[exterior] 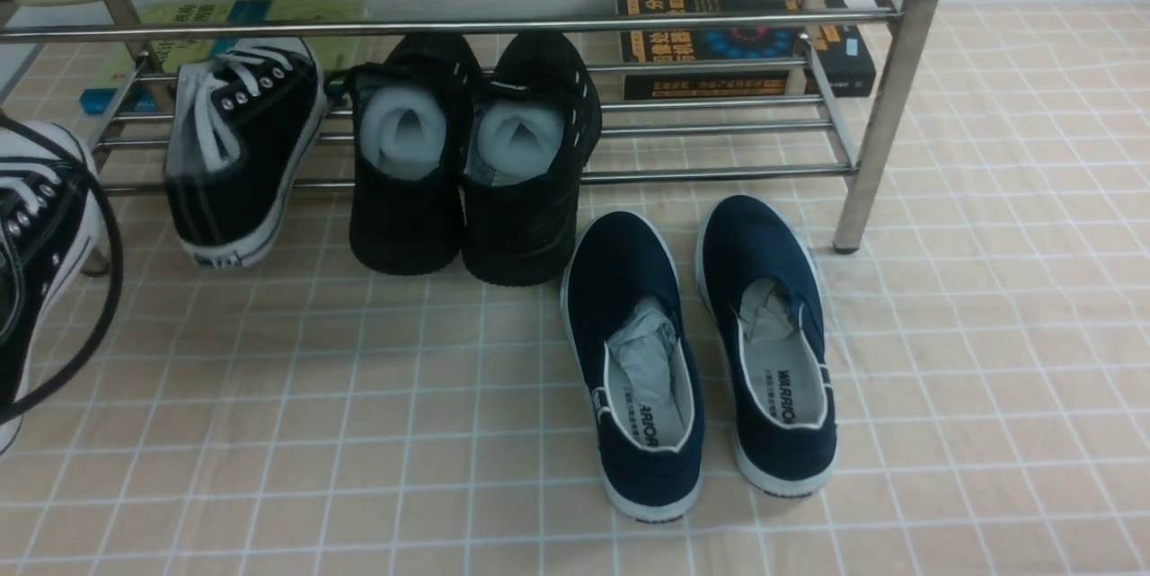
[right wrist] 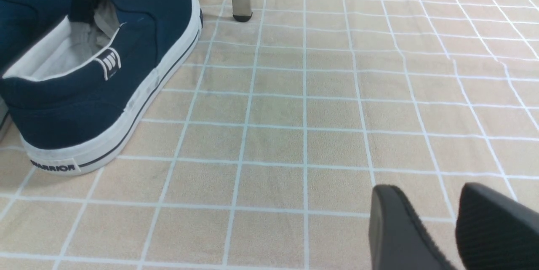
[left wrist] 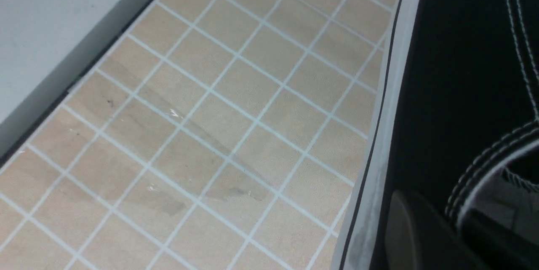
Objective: Take the shoes off the shelf from the light coffee tablecloth by hand.
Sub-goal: 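Set the held shoe down on the floor in front of the rack with the left gripper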
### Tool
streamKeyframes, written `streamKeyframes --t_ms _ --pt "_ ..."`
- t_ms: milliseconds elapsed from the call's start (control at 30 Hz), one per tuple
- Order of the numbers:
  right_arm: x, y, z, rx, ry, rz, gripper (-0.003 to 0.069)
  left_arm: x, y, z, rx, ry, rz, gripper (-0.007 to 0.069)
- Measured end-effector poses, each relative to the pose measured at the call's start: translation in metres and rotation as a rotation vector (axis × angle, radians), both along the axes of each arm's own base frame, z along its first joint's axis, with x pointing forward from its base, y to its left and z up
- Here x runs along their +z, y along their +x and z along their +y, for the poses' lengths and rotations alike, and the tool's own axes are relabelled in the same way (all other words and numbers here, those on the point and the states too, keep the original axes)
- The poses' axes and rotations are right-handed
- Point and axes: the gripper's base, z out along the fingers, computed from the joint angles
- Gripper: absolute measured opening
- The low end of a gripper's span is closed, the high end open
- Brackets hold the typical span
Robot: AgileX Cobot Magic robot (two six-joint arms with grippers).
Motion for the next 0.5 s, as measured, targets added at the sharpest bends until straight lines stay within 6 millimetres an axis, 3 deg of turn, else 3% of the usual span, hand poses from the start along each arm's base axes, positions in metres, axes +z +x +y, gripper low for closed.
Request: streamKeyframes --t_ms 133,500 --pt "0.000 0.000 0.000 0.000 0.000 0.000 0.0239 -0.005 0.004 0.001 0.001 -0.002 0.025 0.0016" --pt "0.000 0.000 0.000 0.000 0.000 0.000 0.0239 -0.044 0.033 0.005 -0.019 -0.022 0.186 0.0017"
